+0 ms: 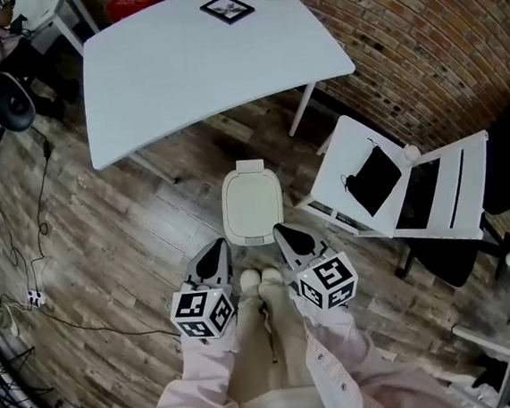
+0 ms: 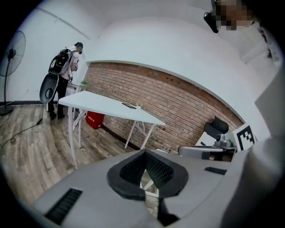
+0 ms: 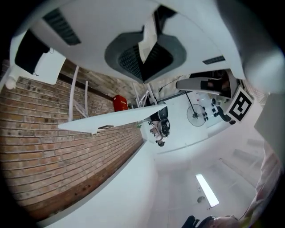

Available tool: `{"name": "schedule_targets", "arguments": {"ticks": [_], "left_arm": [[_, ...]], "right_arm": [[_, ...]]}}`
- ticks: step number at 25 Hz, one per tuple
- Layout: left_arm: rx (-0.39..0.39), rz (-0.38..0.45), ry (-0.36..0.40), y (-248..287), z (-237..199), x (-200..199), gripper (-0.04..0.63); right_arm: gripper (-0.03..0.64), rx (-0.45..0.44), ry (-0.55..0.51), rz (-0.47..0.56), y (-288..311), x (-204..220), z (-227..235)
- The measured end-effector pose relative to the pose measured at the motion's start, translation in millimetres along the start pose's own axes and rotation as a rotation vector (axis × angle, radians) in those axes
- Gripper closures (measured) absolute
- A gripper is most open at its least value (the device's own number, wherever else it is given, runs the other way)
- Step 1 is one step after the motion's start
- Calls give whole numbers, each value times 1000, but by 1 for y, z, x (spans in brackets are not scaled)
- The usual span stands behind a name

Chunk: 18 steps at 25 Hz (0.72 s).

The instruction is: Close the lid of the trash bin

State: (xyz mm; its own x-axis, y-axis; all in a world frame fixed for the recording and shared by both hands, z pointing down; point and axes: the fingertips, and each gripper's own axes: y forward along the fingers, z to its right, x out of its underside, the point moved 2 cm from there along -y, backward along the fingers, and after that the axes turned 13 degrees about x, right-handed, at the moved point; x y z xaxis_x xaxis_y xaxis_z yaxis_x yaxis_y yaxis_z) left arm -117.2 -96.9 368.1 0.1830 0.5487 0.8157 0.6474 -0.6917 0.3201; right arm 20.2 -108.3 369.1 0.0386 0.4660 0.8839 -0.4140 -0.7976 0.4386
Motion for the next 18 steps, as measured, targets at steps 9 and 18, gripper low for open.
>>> {"name": "schedule_targets", "arguments": {"ticks": [9, 18], "left_arm": [[24, 65, 123, -24, 27, -55, 601], [14, 137, 222, -46, 50, -101, 601]], "right_arm": [[612, -13, 10, 145, -37, -63, -1], [612, -22, -11, 241, -61, -106, 10]]}}
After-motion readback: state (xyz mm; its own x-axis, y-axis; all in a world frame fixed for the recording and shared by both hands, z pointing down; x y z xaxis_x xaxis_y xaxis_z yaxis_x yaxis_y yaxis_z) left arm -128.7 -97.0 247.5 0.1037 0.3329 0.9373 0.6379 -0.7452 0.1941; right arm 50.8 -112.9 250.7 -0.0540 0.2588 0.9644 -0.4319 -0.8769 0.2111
